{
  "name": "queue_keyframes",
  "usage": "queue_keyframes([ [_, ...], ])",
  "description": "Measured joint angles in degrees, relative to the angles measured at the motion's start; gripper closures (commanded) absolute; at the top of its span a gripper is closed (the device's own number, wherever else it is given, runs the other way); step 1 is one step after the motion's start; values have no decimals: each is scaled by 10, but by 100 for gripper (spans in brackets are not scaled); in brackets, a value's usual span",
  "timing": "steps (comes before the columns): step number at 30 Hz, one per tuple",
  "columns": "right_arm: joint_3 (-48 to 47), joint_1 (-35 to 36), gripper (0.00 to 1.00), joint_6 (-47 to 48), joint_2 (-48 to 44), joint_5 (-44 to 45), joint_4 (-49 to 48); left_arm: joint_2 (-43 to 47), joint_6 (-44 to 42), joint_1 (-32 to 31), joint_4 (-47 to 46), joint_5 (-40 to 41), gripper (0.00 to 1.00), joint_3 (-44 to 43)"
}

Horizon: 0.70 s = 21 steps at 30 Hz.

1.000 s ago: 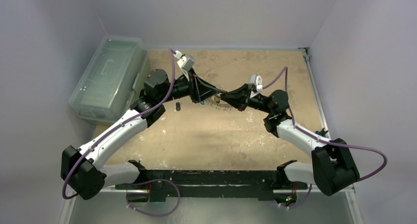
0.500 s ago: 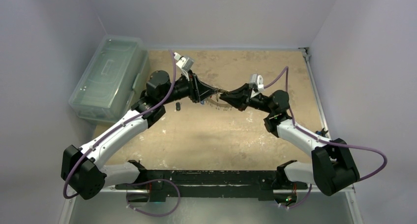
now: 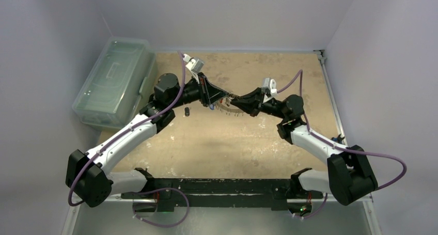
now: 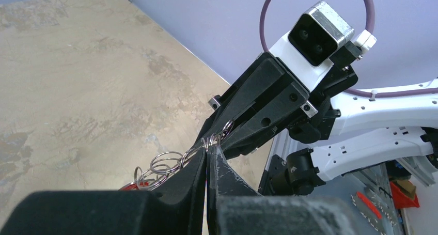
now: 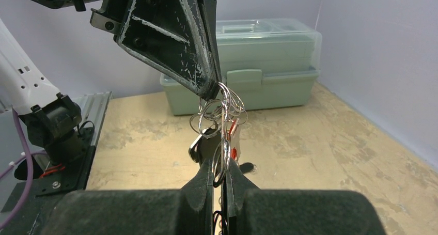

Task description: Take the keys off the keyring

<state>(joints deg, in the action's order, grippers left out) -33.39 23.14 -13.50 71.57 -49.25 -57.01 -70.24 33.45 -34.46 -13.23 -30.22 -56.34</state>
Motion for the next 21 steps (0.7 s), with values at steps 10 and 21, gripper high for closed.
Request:
queue_keyframes([
  [10,-5,1,100,28,0,-10,28,-1,-28,1,18,-21,100,-6],
  [21,-56,0,100,227,-1,-27,205,-72,-127,-1,258,-22,100,-152],
])
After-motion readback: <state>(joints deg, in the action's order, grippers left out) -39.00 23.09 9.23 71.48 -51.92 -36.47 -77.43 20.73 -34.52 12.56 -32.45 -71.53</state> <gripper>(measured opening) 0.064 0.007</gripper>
